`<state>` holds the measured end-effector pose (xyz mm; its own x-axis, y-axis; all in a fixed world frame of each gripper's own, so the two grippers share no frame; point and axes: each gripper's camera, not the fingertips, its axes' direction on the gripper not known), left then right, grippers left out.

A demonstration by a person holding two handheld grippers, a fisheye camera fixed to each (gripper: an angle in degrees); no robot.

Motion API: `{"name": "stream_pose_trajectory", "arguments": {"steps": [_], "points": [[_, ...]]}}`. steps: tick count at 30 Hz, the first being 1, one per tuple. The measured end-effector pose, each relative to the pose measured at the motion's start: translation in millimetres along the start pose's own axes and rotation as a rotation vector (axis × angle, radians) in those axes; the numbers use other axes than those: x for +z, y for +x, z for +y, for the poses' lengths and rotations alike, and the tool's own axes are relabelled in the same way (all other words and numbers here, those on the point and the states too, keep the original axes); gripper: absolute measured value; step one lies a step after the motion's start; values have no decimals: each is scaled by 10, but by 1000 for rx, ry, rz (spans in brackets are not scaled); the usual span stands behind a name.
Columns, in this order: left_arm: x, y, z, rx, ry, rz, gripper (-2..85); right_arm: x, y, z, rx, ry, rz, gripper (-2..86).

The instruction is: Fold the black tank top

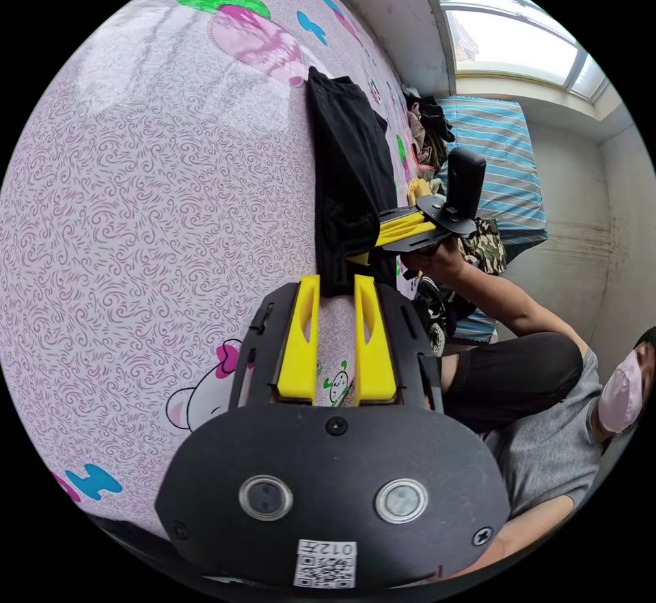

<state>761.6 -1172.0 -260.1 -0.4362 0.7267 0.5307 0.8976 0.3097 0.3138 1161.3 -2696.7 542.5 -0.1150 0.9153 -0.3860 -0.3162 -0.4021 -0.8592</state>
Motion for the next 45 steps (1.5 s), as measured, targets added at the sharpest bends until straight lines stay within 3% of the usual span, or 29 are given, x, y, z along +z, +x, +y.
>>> {"name": "stream_pose_trajectory", "arguments": {"steps": [9, 13, 17, 23, 33, 39, 42, 45], "points": [[-52, -43, 23, -18, 21, 15, 29, -94, -618, -854, 10, 12, -20, -7], [-107, -77, 92, -28, 34, 35, 21, -542, -967, -1123, 54, 70, -30, -3], [-157, -52, 150, -4, 37, 30, 16, -1344, -1038, -643, 246, 264, -207, 20], [-218, -32, 218, 35, 26, 43, 16, -1251, -1054, 385, 599, 255, -302, 76], [-312, 75, 352, 36, 6, 17, 16, -476, -2785, -744, 542, 161, -278, 80], [-421, 163, 487, 23, 30, 52, 17, -94, -3622, -1160, 576, 204, -345, 17], [-661, 316, 583, 31, 121, 133, 18, -238, -4173, -1306, 530, 276, -438, 7], [-1139, 665, 614, 66, 282, 228, 20, -971, -4812, -1545, 431, 506, -566, 2]]}}
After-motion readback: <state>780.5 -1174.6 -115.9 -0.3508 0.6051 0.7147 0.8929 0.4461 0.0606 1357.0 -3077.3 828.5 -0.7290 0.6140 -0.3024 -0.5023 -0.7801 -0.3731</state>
